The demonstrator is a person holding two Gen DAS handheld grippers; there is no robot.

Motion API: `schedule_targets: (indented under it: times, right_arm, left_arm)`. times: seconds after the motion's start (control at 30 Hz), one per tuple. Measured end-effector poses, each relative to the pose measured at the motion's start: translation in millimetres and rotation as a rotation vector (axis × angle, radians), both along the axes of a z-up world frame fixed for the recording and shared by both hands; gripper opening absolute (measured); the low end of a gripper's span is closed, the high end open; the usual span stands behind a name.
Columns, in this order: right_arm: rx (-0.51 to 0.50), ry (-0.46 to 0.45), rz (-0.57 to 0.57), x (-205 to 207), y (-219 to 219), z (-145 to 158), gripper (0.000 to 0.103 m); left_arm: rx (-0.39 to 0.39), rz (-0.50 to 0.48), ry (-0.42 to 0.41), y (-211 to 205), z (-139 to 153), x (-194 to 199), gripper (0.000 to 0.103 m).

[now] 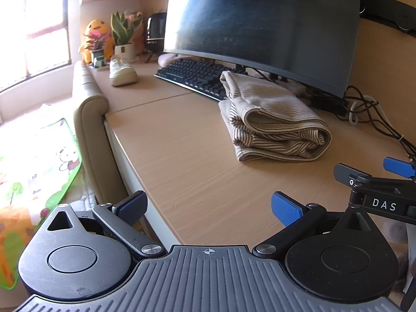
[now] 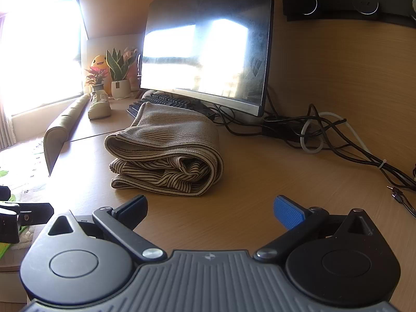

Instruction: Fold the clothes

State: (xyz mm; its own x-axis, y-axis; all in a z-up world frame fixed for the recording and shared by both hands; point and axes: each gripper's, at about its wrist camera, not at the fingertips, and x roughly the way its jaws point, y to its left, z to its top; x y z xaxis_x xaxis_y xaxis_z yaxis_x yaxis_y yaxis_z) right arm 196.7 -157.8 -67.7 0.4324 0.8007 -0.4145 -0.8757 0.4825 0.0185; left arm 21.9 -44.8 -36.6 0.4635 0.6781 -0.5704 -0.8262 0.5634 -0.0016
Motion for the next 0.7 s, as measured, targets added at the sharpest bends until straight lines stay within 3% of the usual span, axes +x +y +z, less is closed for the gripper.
schedule_targets:
  times: [0.7]
  right_arm:
    - [-0.003, 0.008, 0.008, 1.5, 1.0, 0.1, 0.103]
  left_arm:
    - [-0.008, 0.006, 0.003, 0.2, -0.2, 0.9, 0.103]
